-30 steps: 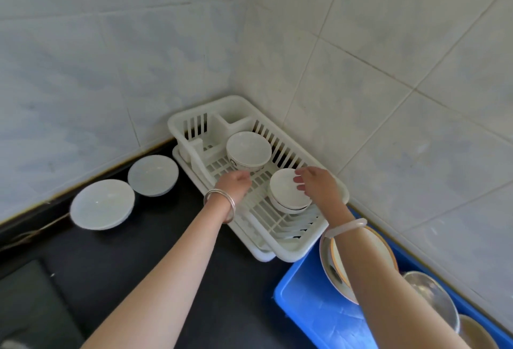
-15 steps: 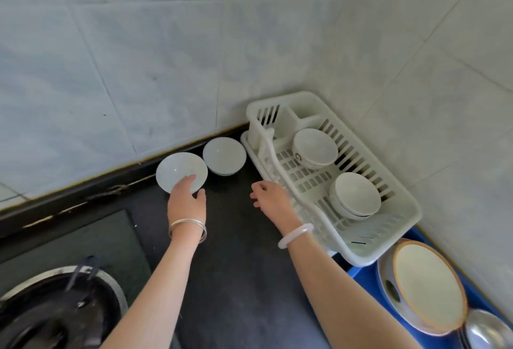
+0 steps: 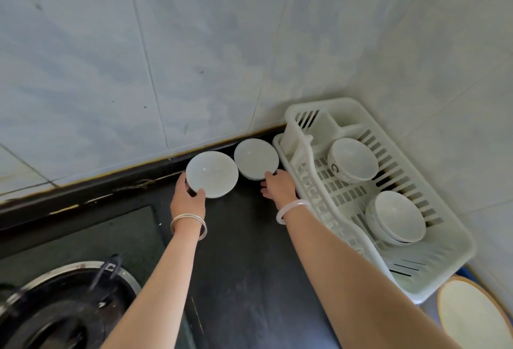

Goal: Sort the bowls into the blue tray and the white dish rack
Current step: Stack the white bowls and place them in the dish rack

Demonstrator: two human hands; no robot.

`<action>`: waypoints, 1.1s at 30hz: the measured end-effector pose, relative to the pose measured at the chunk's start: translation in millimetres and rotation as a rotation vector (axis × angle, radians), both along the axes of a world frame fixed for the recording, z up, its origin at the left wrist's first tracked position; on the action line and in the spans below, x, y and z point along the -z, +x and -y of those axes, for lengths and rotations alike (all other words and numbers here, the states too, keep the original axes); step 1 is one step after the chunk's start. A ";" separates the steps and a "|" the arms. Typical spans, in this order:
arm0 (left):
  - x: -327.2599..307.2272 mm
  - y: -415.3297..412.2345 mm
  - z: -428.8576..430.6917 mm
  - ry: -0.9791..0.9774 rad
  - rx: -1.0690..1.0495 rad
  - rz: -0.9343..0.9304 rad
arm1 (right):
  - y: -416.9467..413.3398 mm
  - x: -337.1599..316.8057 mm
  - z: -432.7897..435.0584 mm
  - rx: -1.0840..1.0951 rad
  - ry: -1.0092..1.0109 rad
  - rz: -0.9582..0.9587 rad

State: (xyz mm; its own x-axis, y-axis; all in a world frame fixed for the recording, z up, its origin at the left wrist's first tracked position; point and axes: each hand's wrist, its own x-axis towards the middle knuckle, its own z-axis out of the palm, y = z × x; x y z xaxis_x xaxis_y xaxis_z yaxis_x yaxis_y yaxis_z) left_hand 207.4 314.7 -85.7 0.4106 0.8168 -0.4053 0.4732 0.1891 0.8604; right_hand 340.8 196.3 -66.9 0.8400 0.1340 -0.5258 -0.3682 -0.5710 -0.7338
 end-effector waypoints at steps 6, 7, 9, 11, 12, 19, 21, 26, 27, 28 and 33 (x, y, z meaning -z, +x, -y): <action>5.8 -2.2 -4.7 -0.216 -0.040 0.215 | 0.3 -0.6 -6.0 0.288 0.327 -0.091; 5.9 -2.3 -6.7 -0.245 -0.042 0.238 | -0.2 -2.7 -5.5 0.293 0.344 -0.073; 6.0 -2.5 -9.5 -0.276 -0.043 0.264 | -1.5 -9.3 -3.4 0.269 0.354 -0.018; 6.0 -2.7 -10.2 -0.299 -0.049 0.288 | -1.8 -17.2 -2.0 0.233 0.359 0.047; 5.4 -2.8 -10.2 -0.310 -0.055 0.301 | -1.7 -22.6 -2.2 0.212 0.352 0.072; -2.4 -3.1 -10.6 -0.464 -0.130 0.391 | -8.5 -45.6 -17.2 0.003 0.267 0.072; -3.5 -3.0 -12.6 -0.520 -0.179 0.387 | -11.0 -44.2 -21.6 -0.061 0.209 0.099; -5.6 -1.8 -15.7 -0.573 -0.220 0.389 | -16.8 -38.2 -32.0 -0.177 0.001 0.136; -6.1 -1.5 -15.7 -0.572 -0.224 0.387 | -18.4 -37.9 -33.5 -0.192 -0.028 0.146; -6.3 -1.6 -15.4 -0.568 -0.226 0.384 | -19.8 -37.3 -34.7 -0.206 -0.050 0.155; -0.9 -3.4 -13.6 -0.507 -0.205 0.390 | -27.3 -34.7 -41.4 -0.279 -0.171 0.189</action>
